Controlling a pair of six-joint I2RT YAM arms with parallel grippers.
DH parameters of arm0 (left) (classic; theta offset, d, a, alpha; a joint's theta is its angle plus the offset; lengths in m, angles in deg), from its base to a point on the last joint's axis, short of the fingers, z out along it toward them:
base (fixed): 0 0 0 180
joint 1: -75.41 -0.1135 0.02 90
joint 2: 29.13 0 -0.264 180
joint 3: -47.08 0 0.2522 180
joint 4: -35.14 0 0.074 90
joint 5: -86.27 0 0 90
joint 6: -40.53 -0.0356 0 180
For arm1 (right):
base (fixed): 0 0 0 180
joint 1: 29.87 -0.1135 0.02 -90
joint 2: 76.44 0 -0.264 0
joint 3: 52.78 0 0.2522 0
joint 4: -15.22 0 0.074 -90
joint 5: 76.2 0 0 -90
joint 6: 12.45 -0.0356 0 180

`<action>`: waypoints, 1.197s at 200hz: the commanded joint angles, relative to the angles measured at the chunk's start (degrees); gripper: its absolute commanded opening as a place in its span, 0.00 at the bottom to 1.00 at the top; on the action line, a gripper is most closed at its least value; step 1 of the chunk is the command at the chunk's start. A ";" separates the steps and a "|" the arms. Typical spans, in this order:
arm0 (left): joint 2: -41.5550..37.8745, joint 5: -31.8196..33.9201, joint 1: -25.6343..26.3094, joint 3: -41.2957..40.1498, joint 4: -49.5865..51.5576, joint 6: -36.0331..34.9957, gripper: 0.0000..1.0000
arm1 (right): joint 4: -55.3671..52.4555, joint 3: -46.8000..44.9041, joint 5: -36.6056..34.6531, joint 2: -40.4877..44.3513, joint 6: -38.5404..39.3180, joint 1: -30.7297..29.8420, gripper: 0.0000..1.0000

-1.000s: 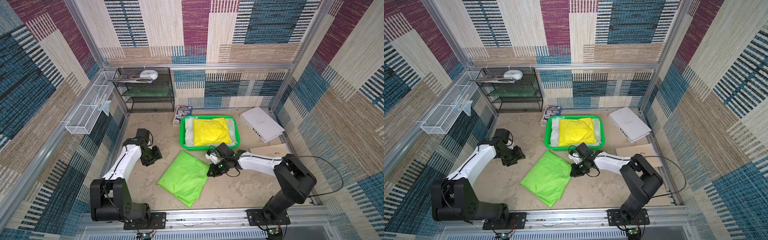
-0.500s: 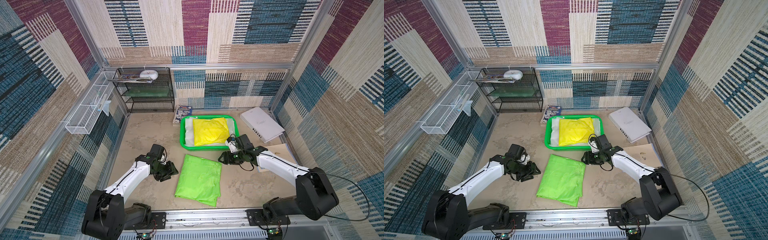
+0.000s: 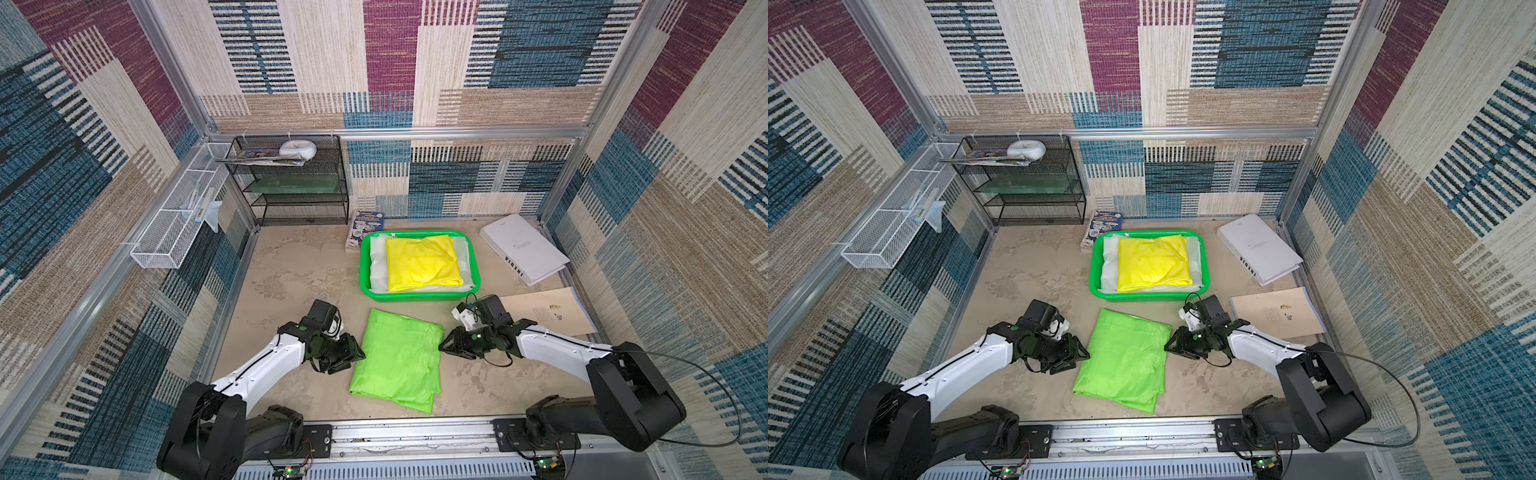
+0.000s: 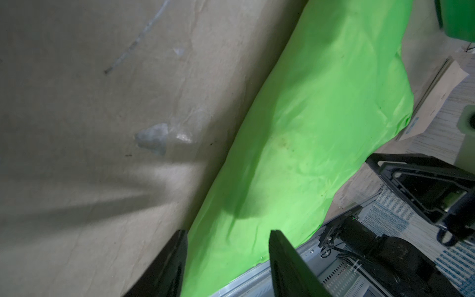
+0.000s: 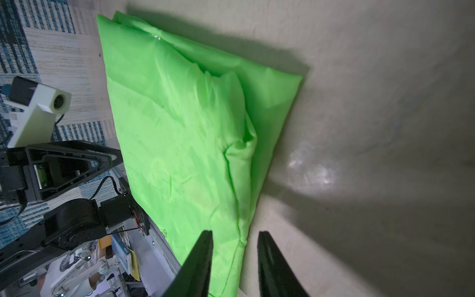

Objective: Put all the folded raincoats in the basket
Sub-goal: Adjust the basket at the center of the board, then pick up the raincoat from the center of the board.

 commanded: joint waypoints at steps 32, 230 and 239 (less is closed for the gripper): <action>-4.71 -0.99 2.13 -3.67 -0.77 5.26 0.55 | -1.05 9.24 -6.77 -9.59 3.63 0.20 0.19; 8.81 6.43 6.79 0.40 -11.02 3.01 0.53 | 8.93 0.75 -0.01 -5.58 4.78 1.52 0.42; 9.53 6.24 6.79 0.40 -11.35 2.93 0.52 | 8.74 1.50 0.38 -6.84 4.76 1.50 0.40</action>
